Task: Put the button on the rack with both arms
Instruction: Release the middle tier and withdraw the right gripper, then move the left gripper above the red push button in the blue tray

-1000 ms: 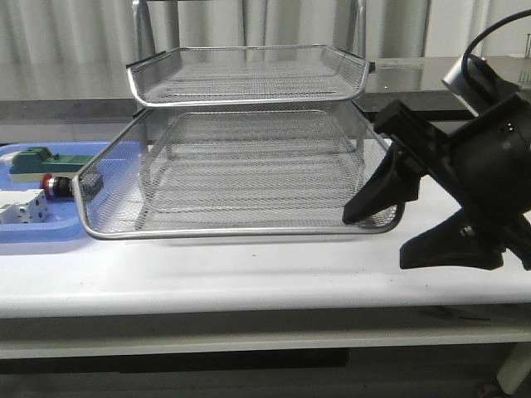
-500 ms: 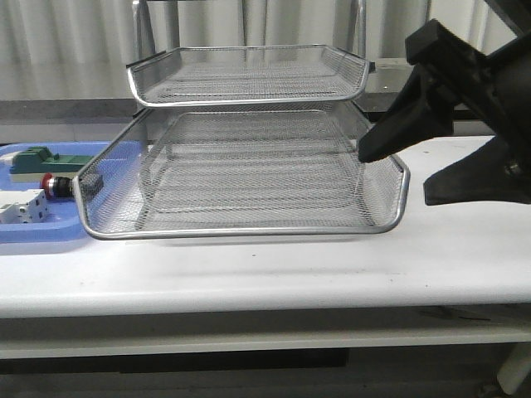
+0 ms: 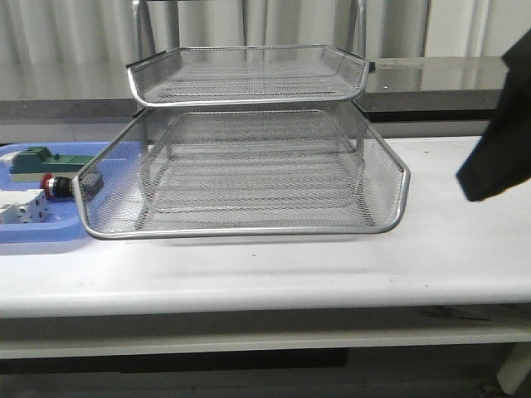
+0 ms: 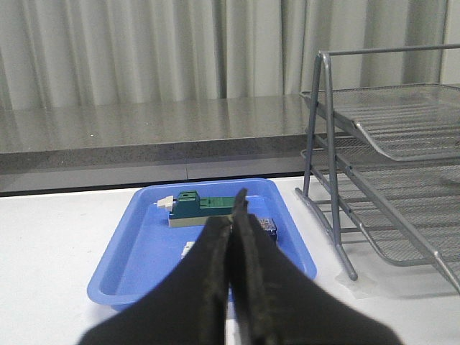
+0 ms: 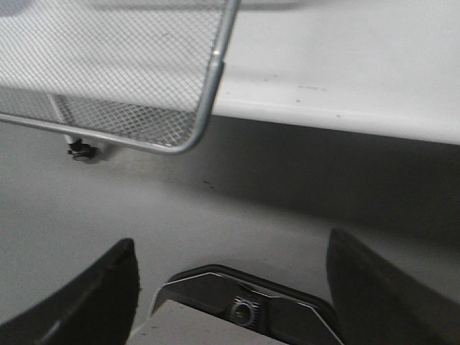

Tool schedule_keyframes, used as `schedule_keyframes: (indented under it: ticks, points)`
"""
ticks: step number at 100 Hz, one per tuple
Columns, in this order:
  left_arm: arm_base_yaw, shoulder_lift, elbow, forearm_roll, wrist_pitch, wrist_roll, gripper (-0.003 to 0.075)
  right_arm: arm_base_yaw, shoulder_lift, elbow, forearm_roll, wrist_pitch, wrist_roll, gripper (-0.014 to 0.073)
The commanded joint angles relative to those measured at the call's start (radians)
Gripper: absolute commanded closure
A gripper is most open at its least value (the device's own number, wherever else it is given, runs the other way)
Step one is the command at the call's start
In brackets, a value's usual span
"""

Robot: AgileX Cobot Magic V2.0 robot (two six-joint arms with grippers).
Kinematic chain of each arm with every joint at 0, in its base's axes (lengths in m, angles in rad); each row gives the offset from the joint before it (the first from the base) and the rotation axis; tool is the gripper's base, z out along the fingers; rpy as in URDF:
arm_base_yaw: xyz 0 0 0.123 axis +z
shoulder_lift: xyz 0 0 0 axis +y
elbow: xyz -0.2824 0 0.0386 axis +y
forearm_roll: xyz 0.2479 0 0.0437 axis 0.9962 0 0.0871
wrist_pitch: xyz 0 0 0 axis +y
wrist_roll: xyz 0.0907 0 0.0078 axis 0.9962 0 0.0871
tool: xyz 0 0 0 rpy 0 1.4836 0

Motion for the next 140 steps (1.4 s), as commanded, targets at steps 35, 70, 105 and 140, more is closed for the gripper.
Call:
schedule_keyframes:
  ticks: [35,70,105,140]
  points:
    - [-0.005,-0.031,0.033,-0.002,-0.074,-0.011,0.0741,-0.010,-0.331,-0.142,-0.652,0.285,0.424,0.0043]
    - [-0.005,-0.031,0.033,-0.002,-0.074,-0.011,0.0741,-0.010,-0.548,-0.142,-0.709,0.332,0.462,0.0063]
    - [-0.005,-0.031,0.033,-0.002,-0.074,-0.011,0.0741,-0.010,-0.567,-0.142,-0.733,0.334,0.462,0.0384]
    - [-0.005,-0.031,0.033,-0.002,-0.074,-0.011,0.0741,-0.010,-0.567,-0.142,-0.733,0.335,0.462,0.0660]
